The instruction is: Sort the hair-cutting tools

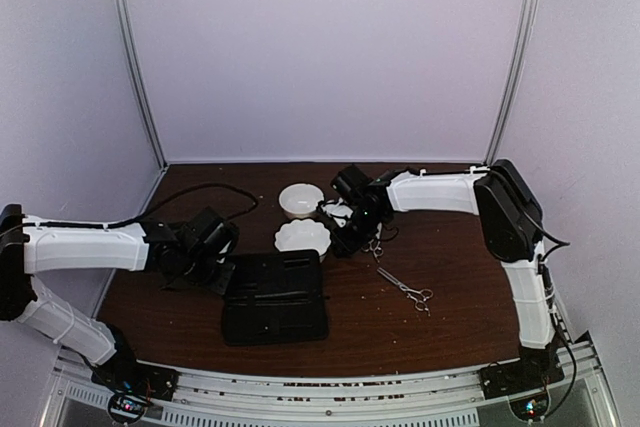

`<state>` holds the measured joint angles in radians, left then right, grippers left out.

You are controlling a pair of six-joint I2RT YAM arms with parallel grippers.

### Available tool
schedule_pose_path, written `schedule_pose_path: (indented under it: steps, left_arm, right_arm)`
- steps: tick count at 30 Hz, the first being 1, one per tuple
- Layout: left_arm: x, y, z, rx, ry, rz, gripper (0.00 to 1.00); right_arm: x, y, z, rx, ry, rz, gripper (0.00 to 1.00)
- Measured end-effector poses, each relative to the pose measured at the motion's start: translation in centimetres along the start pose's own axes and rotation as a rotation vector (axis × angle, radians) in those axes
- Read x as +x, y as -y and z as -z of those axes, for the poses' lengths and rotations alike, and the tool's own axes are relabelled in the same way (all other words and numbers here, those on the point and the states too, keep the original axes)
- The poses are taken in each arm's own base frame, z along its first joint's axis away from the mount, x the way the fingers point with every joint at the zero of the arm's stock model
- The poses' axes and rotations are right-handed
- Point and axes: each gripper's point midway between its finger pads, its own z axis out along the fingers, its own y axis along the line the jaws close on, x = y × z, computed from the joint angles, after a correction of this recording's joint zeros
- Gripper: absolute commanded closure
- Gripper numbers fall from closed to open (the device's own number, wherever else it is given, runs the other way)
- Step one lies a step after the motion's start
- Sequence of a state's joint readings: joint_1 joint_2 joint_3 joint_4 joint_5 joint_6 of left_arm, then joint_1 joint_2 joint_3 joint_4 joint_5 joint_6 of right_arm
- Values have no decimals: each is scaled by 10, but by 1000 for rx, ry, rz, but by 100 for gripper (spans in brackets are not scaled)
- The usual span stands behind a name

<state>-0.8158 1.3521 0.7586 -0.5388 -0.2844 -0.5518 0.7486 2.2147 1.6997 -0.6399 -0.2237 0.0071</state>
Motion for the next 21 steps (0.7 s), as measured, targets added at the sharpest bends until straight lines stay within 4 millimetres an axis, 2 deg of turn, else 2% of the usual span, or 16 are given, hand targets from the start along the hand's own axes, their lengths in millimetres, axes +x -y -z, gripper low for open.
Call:
schedule_pose_path:
  steps: [6, 11, 13, 17, 21]
  left_arm:
    - [2, 10, 0, 27, 3, -18, 100]
    - [5, 18, -2, 40, -3, -37, 100]
    - [5, 23, -4, 54, -3, -46, 100]
    - [9, 41, -8, 76, -8, -89, 100]
    - [10, 64, -11, 101, -17, -140, 100]
  right_arm:
    - [0, 6, -1, 34, -1, -26, 82]
    - [1, 14, 0, 42, 13, -45, 86]
    - [7, 19, 4, 47, 8, -57, 87]
    - [23, 37, 25, 52, 11, -99, 88]
    - [29, 56, 62, 69, 61, -126, 88]
